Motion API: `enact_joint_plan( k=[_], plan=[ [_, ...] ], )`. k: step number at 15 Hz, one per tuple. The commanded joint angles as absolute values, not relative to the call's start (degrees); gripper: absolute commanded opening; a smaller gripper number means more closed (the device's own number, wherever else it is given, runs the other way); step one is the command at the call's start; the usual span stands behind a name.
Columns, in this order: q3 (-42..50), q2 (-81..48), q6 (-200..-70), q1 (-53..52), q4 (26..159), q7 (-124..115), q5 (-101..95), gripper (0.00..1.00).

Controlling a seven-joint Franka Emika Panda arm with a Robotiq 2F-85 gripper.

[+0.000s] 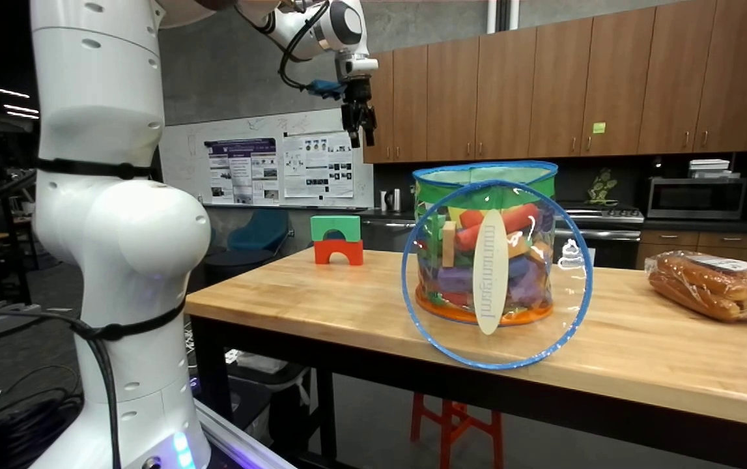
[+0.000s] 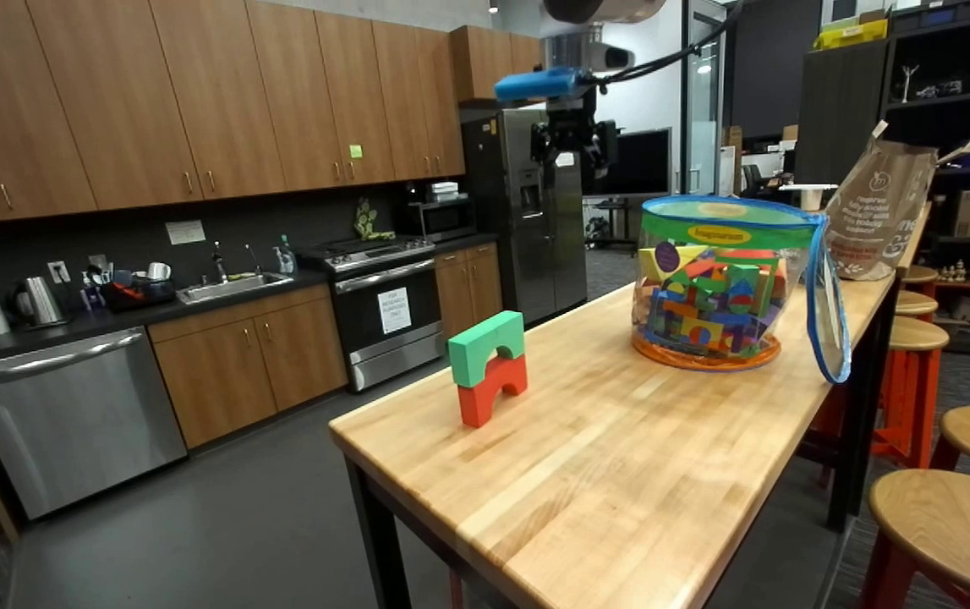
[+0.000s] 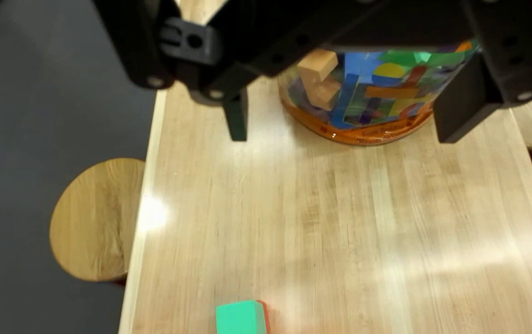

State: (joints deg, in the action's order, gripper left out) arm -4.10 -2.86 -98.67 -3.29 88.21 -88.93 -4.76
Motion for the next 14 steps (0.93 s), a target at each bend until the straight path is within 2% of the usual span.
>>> enact_joint_plan(
  k=[1,14],
  plan=[
    [-4.20,-7.17,-99.20,-4.50,84.99,-89.07,-4.06,1.00],
    [-5.06,-13.40,-105.31,-9.86,87.46,-89.44,-2.96,1.00]
  ],
)
